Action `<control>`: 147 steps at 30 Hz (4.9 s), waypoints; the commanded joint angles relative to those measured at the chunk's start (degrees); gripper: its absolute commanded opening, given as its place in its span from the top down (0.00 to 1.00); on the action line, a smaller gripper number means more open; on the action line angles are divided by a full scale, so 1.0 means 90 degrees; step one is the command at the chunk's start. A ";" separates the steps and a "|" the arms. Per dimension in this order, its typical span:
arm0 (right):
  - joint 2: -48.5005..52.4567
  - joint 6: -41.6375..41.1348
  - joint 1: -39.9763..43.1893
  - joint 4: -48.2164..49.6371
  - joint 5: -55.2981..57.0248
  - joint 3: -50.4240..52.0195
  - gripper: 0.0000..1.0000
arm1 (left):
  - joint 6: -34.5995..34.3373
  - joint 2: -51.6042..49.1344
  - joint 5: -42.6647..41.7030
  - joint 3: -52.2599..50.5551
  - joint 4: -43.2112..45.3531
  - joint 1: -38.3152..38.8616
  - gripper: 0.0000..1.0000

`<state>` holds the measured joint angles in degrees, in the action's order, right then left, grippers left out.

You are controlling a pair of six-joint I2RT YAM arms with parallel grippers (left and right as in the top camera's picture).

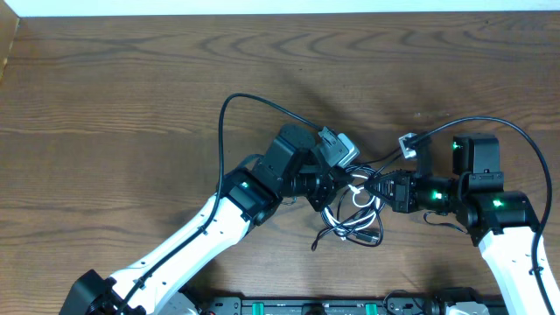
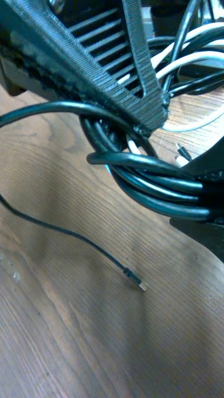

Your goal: Untangle cables

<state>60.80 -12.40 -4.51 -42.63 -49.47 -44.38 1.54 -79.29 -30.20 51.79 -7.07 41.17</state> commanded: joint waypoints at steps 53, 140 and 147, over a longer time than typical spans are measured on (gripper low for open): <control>-0.0206 -0.3067 0.0194 0.1056 -0.0289 -0.0187 0.58 | -0.3852 0.0772 0.3891 0.0104 -0.0206 -0.0243 0.93; -0.1846 -0.1219 -0.0889 0.1168 0.1666 -0.0180 0.62 | -0.3087 0.0772 0.3849 0.0104 -0.0206 0.0114 0.92; -0.0799 -0.0590 -0.1394 0.1950 0.1452 -0.0180 0.62 | -0.3077 0.0772 0.3470 0.0104 -0.0206 0.0114 0.92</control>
<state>50.78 -21.56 -15.38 -26.17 -34.41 -45.28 -25.54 -72.77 3.64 51.79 -9.15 42.44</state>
